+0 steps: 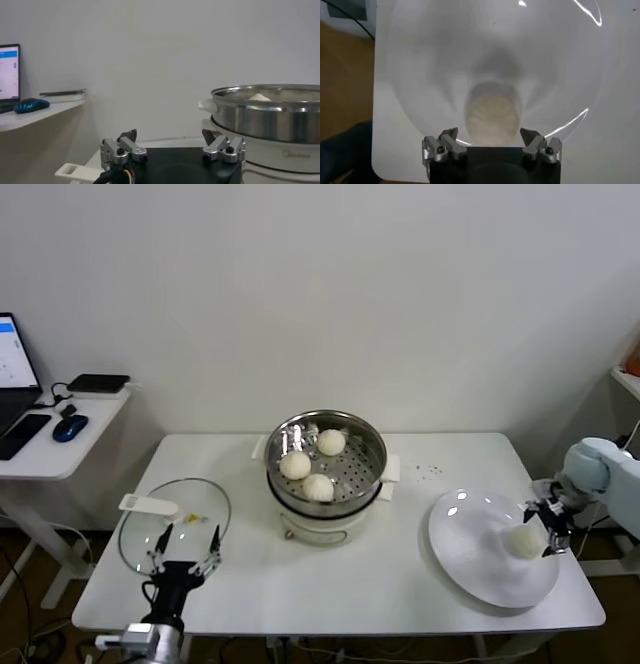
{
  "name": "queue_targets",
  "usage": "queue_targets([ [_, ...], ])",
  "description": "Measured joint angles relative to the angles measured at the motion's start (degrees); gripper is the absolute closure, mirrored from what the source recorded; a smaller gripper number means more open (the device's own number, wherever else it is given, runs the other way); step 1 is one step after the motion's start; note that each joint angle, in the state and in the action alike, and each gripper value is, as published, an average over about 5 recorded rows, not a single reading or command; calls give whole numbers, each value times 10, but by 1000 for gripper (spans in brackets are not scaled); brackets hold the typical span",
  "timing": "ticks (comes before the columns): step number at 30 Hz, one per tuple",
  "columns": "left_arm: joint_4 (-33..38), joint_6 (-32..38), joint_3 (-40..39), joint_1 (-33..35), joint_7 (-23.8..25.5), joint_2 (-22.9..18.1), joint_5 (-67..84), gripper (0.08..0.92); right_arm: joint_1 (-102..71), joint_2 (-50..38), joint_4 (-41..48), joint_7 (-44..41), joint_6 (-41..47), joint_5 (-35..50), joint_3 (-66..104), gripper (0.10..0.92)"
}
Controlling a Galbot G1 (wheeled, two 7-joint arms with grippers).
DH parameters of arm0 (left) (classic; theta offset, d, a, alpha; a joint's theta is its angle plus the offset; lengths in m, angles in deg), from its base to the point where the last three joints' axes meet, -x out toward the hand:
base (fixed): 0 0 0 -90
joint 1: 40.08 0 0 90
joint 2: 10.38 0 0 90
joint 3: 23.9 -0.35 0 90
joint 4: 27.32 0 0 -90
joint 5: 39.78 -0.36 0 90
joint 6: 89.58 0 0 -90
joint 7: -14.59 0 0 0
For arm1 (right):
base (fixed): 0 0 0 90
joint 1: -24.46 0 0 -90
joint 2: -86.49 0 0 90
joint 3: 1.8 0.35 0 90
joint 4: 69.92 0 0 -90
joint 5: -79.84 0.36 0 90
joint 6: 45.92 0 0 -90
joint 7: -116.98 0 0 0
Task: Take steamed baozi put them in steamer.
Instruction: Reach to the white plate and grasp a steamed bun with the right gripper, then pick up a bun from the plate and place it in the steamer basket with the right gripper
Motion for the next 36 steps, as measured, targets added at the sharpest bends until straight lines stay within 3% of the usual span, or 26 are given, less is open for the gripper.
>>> queue_targets([
  [19,-4,-2,1,-5,0,0,1,177,-25,27,19,4,-2,-24,17,206],
  [28,-5,-2,2,-4,0,1,2,177,-31,26,20,4,-2,-29,23,394],
  [36,-7,-2,1,-5,0,1,2,177,-27,23,19,4,1,-23,24,431],
])
